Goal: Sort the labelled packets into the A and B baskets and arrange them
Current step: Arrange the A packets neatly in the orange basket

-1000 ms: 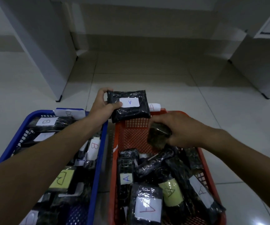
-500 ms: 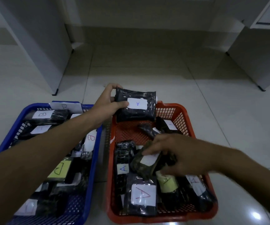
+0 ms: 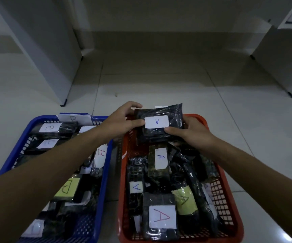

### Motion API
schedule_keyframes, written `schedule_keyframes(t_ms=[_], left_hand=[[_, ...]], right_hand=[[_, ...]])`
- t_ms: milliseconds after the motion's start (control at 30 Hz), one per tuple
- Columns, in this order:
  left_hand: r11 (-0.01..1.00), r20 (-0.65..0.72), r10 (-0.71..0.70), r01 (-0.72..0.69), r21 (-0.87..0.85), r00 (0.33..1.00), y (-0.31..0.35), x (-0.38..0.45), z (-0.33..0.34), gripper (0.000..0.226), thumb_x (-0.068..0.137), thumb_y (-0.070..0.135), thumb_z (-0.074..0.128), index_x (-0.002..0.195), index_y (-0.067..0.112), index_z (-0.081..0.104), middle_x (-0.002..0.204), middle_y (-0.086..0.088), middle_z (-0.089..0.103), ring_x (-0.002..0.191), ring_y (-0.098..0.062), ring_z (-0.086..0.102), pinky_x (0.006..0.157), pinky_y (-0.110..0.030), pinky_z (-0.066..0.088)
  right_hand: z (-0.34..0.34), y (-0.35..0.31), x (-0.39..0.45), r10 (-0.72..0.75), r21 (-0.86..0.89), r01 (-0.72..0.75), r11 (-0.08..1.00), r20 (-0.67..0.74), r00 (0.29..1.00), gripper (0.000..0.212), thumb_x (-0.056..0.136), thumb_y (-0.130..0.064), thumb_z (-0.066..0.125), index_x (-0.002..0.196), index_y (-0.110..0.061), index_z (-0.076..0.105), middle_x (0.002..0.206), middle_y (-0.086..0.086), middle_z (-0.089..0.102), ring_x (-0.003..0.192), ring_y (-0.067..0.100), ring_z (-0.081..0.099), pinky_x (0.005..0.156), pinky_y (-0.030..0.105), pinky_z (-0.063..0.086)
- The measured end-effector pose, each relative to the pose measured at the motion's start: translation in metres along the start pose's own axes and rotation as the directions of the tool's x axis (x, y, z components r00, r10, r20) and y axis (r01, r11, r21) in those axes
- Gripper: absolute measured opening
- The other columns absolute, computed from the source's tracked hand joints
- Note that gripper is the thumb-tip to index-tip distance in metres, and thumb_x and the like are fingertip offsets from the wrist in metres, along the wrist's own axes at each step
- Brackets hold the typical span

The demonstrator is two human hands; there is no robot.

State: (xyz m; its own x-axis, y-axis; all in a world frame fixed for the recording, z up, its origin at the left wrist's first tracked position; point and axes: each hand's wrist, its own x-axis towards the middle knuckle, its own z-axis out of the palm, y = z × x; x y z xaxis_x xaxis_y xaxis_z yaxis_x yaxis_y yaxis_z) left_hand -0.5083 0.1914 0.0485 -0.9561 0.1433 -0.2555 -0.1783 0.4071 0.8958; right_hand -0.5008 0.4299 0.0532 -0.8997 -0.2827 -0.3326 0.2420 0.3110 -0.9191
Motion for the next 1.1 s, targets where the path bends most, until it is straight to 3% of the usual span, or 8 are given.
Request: schedule_keyframes(t_ms=[67,133,233,367,533,767,1000,1100], left_hand=[[0.908,-0.069,0.096,-0.059,0.415,0.993,-0.007,0.005,-0.003,0.054,0.089,0.031,0.066,0.138,0.033,0.043,0.135,0.003,0.052,0.131,-0.018,0.037,0.096,-0.035,0.039],[0.7,-0.101,0.095,0.006,0.715,0.99,-0.015,0.004,-0.007,0.072,0.083,0.044,0.068,0.145,0.033,0.033,0.149,-0.001,0.037,0.141,-0.024,0.019,0.108,-0.048,0.026],[0.486,-0.157,-0.013,0.143,0.862,0.988,-0.028,-0.002,-0.01,0.089,0.077,0.067,0.063,0.149,0.03,0.026,0.156,-0.005,0.019,0.142,-0.03,0.017,0.109,-0.053,0.028],[0.55,-0.218,-0.117,0.246,0.798,0.969,-0.036,-0.007,-0.01,0.088,0.08,0.071,0.057,0.148,0.022,0.029,0.152,-0.007,0.018,0.13,-0.033,0.042,0.094,-0.046,0.048],[0.648,-0.253,-0.062,0.232,0.726,0.965,-0.036,-0.007,-0.003,0.074,0.082,0.052,0.065,0.141,0.017,0.038,0.148,-0.009,0.023,0.121,-0.034,0.051,0.091,-0.045,0.05],[0.685,-0.285,0.019,0.195,0.702,0.958,-0.035,-0.007,-0.007,0.052,0.085,0.031,0.065,0.128,0.006,0.048,0.134,-0.014,0.038,0.111,-0.032,0.055,0.087,-0.043,0.052],[0.703,-0.325,0.011,0.224,0.675,0.945,-0.03,0.0,-0.013,0.047,0.084,0.023,0.069,0.124,0.006,0.052,0.131,-0.014,0.042,0.11,-0.03,0.055,0.084,-0.036,0.048],[0.703,-0.343,0.011,0.237,0.671,0.939,-0.03,0.003,-0.015,0.047,0.084,0.022,0.069,0.124,0.005,0.052,0.131,-0.014,0.042,0.109,-0.031,0.055,0.086,-0.038,0.049]], right_hand=[[-0.001,0.005,0.002,0.007,-0.011,-0.008,1.0,-0.089,0.996,0.021,0.089,-0.02,0.073,0.107,-0.025,0.064,0.1,-0.003,0.074,0.08,0.01,0.074,0.064,0.02,0.056],[-0.002,0.009,0.005,0.037,-0.016,-0.039,0.999,-0.136,0.99,0.016,0.091,-0.022,0.07,0.106,-0.023,0.065,0.1,-0.001,0.073,0.078,0.012,0.075,0.065,0.022,0.058],[0.003,0.012,0.006,0.094,0.013,-0.093,0.996,-0.112,0.989,0.012,0.095,-0.023,0.064,0.108,-0.021,0.065,0.103,0.002,0.074,0.084,0.017,0.075,0.076,0.029,0.06],[0.014,0.007,0.007,0.085,-0.242,-0.079,0.967,0.011,0.996,0.01,0.101,-0.038,0.052,0.104,-0.036,0.062,0.104,-0.01,0.069,0.093,0.009,0.066,0.076,0.025,0.048],[0.032,0.001,0.019,0.097,-0.521,-0.014,0.854,0.133,0.986,0.034,0.105,-0.039,0.041,0.122,-0.021,0.065,0.11,-0.002,0.068,0.084,0.004,0.058,0.067,0.015,0.04],[0.041,-0.003,0.04,0.195,-0.66,-0.023,0.751,0.189,0.962,0.043,0.105,-0.047,0.036,0.131,-0.021,0.059,0.122,0.001,0.066,0.097,0.015,0.061,0.075,0.027,0.046],[0.049,-0.011,0.056,0.282,-0.719,-0.045,0.694,0.214,0.935,0.042,0.105,-0.047,0.033,0.124,-0.018,0.057,0.084,0.0,0.067,0.065,0.012,0.061,0.052,0.023,0.043],[0.05,-0.015,0.059,0.316,-0.689,-0.071,0.721,0.236,0.919,0.058,0.104,-0.055,0.022,0.131,-0.015,0.054,0.088,-0.004,0.065,0.062,0.011,0.059,0.051,0.024,0.04]])
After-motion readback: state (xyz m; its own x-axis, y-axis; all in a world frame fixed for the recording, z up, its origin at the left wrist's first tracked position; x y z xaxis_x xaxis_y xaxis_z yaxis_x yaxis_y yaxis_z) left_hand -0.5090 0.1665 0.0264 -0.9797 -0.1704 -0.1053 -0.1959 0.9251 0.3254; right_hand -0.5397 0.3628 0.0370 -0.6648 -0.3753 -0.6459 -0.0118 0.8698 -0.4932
